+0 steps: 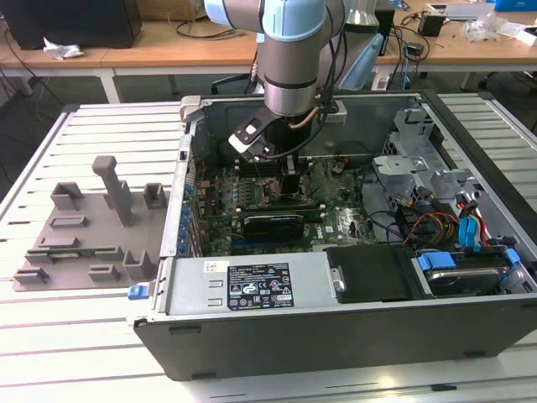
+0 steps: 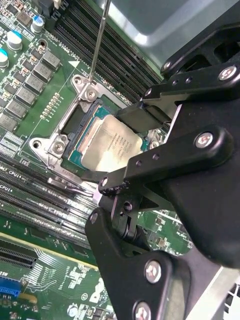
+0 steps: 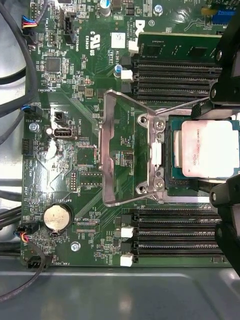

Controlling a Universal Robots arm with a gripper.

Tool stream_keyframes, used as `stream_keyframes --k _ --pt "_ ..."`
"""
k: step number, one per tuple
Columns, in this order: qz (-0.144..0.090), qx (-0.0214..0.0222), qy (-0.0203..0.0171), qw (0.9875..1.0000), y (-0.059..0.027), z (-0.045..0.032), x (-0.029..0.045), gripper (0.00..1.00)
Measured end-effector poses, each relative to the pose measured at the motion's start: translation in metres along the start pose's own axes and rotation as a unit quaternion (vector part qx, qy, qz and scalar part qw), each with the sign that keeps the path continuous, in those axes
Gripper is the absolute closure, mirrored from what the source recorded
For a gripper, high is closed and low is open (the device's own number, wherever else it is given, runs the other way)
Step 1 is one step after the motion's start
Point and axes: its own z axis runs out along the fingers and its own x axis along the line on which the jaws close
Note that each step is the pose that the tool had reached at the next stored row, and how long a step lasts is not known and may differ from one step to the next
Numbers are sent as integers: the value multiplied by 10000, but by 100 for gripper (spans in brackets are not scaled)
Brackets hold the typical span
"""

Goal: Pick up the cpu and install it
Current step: 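Place the cpu into insertion slot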

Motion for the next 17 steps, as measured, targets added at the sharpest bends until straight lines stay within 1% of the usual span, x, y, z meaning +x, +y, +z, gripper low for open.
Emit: stream_keyframes --k 2,7,12,17 --pt "29 0 13 10000 1 9 9 45" --pt "62 2 12 10000 0 29 12 45" --pt "63 2 13 10000 0 33 13 45" --pt "62 1 14 10000 1 37 38 45"
